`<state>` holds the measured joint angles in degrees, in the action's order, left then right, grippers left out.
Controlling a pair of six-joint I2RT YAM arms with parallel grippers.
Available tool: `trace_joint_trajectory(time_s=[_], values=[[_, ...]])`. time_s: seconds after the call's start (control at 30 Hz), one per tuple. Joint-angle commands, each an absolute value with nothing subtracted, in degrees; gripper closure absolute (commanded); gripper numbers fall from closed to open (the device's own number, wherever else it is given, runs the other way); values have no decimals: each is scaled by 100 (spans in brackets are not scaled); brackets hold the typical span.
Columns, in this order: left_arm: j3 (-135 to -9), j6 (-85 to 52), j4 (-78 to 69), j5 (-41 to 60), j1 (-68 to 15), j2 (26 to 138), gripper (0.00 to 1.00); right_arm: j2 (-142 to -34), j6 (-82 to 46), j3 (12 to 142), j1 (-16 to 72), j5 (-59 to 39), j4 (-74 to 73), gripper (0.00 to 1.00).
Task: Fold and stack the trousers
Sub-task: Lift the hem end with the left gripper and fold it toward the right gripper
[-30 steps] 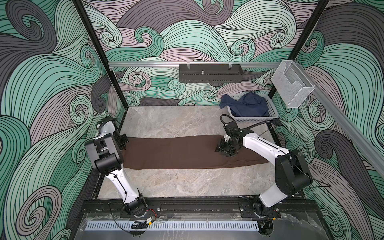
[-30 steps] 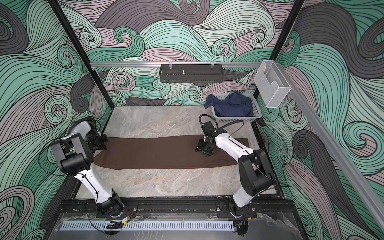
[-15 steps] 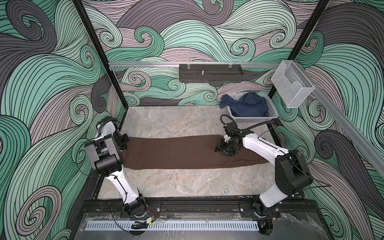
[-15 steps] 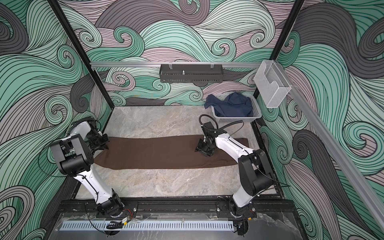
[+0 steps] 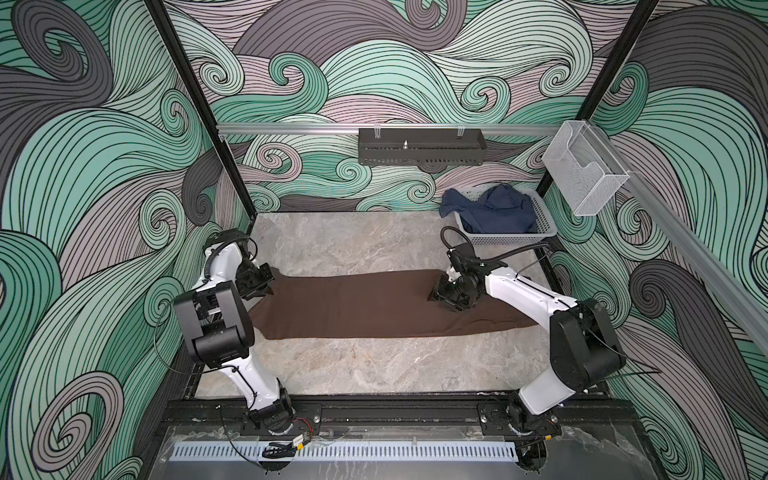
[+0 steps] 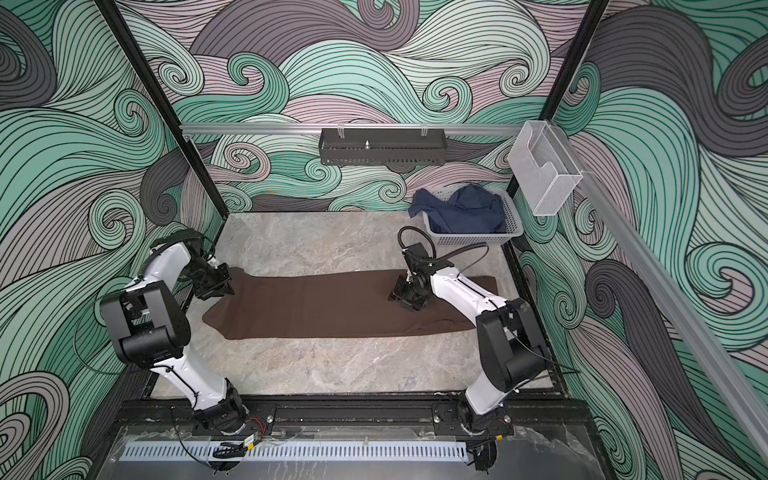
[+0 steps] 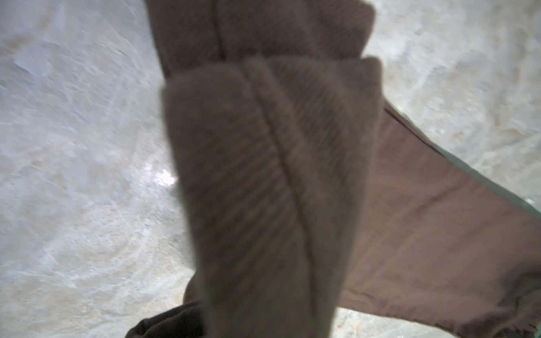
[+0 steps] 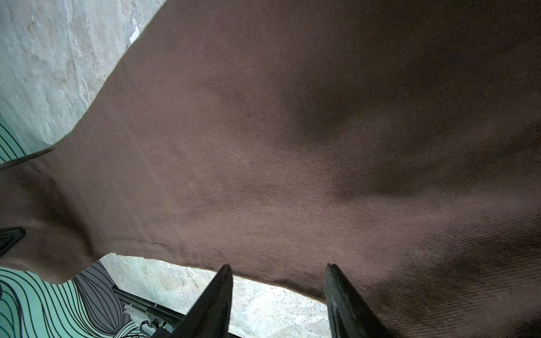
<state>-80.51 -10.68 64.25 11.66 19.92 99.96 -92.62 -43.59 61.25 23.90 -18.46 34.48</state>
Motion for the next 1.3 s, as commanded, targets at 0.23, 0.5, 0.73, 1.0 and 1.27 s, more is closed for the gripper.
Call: trace_joint_trajectory(time_s=[0.23,0.5,0.73,1.0,1.27], values=[[-7847,-2382,6698,2085,775,8719,100,-9053,-4362,5766,2353,-1795,3322,48],[-7381,-3966,5544,2202,-373,8479,100,-8914,-3985,5507,1861,-1722,2935,52],[-7721,-4692,5101,2038,-1276,8838,100,-9140,-3746,5380,1138,-1778,2948,62],[-8317,-5272,4908,1794,-2105,9380,100,-9939,-3450,5697,871,-1688,3441,70],[-8867,-5619,4799,1784,-2706,10088,100,-10247,-3466,5706,856,-1766,3419,70]])
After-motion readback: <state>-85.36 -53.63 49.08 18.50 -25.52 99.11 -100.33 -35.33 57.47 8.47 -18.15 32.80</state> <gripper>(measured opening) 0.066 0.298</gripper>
